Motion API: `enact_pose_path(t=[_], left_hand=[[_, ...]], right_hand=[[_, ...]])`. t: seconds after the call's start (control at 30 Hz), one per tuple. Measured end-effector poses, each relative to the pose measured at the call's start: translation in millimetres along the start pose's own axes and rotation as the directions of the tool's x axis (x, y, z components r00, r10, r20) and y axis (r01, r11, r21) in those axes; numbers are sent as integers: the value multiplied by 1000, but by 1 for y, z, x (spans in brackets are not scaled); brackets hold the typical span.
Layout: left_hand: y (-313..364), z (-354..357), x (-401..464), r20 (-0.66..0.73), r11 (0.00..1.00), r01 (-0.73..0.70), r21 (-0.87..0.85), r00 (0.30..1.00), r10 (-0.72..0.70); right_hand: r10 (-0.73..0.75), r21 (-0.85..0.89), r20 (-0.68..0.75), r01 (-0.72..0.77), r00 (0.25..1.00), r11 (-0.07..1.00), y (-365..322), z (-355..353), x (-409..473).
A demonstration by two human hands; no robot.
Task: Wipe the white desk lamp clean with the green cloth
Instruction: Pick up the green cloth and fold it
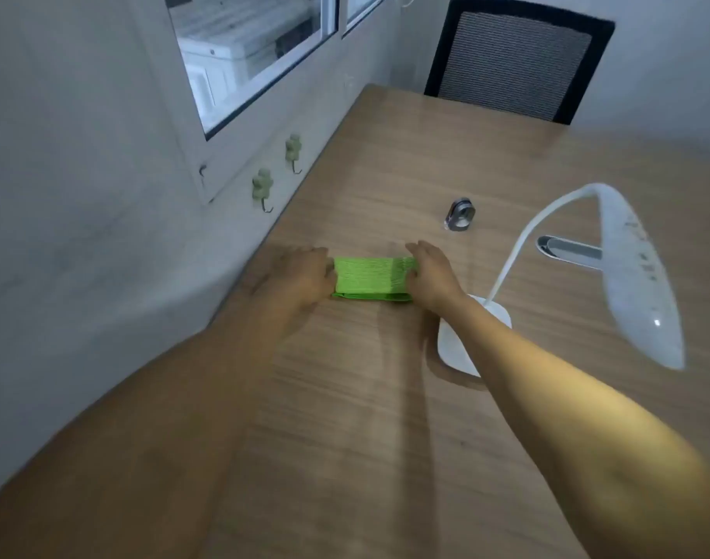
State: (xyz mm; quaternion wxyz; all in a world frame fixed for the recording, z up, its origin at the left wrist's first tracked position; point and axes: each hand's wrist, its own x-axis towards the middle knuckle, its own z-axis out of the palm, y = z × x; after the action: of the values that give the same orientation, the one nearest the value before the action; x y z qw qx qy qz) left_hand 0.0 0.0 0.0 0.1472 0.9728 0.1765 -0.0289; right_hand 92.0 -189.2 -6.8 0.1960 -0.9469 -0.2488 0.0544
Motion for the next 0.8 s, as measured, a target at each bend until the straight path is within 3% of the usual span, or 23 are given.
enact_pose_path(t=[0.27,0.63,0.8], left_hand=[[-1,11,28,60,992,-24,-128,998,32],[4,7,10,-72,958,8,-287,997,-30],[7,-13,-22,7,903,104,-416,994,-111]], right_hand=[[51,-134,174,-28,983,991,0,9,19],[29,-100,13,-27,999,995,-12,6,5],[28,-6,40,-28,999,1000,-24,-8,-23]])
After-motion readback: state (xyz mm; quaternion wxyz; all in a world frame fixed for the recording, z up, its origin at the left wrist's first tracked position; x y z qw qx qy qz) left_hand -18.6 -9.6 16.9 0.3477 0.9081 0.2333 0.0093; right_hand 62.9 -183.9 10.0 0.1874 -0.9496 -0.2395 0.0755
